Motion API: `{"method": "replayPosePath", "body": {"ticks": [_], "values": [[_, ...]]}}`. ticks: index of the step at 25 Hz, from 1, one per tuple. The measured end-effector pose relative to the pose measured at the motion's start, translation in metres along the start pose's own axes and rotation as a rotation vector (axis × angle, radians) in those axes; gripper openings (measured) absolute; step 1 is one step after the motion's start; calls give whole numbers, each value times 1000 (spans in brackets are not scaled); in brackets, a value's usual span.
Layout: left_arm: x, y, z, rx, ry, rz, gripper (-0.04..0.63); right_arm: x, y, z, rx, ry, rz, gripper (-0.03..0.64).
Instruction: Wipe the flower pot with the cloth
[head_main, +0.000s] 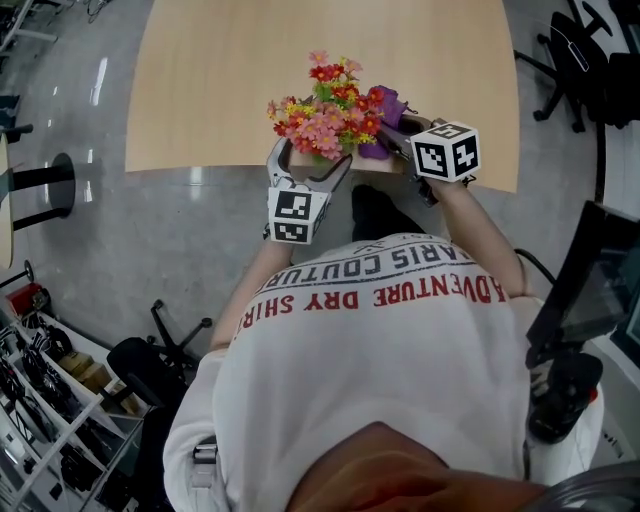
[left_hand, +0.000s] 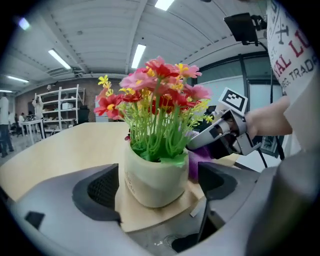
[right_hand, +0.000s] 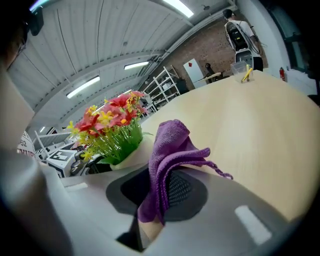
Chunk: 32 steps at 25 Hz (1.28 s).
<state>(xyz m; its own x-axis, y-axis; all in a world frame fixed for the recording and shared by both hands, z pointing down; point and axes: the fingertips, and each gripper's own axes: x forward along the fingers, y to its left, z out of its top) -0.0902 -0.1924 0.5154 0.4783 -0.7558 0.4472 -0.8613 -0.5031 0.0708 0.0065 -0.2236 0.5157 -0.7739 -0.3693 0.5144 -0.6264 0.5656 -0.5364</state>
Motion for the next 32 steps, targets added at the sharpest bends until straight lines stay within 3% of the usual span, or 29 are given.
{"method": "replayPosePath", "body": {"ticks": [8, 11, 15, 22, 32], "values": [[1, -5, 3, -41, 57, 236, 480, -31, 18, -28, 29, -42, -12, 44], [8, -3, 2, -25, 67, 289, 480, -41, 19, -36, 34, -49, -21, 44], [9, 2, -1, -80, 75, 338, 479, -54, 20, -35, 38, -78, -21, 44], [4, -4, -1, -38, 46, 255, 453, -64, 15, -38, 51, -105, -11, 44], [3, -18, -2, 112, 51, -36, 449, -56, 10, -13, 37, -126, 53, 44]]}}
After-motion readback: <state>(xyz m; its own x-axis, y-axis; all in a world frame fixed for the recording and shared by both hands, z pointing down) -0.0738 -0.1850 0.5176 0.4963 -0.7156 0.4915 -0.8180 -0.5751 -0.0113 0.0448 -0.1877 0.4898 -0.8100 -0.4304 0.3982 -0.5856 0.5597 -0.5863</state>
